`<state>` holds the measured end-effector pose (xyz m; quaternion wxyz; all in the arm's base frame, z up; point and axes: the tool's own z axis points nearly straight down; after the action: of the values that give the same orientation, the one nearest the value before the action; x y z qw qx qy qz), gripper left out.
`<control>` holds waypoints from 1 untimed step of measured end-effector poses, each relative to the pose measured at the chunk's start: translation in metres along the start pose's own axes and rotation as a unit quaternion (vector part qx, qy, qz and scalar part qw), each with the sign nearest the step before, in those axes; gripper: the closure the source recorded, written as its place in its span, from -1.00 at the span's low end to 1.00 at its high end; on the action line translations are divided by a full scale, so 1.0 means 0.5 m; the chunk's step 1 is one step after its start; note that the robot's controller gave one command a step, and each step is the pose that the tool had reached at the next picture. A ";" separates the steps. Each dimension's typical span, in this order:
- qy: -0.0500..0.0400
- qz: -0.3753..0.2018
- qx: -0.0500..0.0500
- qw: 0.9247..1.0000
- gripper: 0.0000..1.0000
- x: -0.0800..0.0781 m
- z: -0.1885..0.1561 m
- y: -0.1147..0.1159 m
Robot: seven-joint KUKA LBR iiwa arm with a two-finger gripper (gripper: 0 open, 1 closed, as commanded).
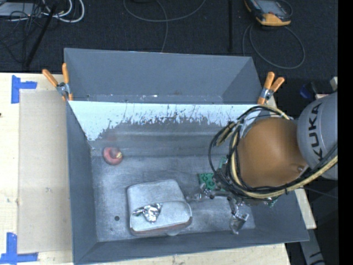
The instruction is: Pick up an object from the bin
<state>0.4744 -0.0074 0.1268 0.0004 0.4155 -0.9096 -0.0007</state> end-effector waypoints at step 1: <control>-0.001 -0.100 0.001 0.995 -1.00 -0.022 -0.098 -0.012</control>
Offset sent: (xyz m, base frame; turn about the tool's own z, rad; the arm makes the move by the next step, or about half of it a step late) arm 0.0113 0.0035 0.0488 -0.2030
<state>0.4863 -0.0030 0.1757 -0.0011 0.5046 -0.8633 -0.0002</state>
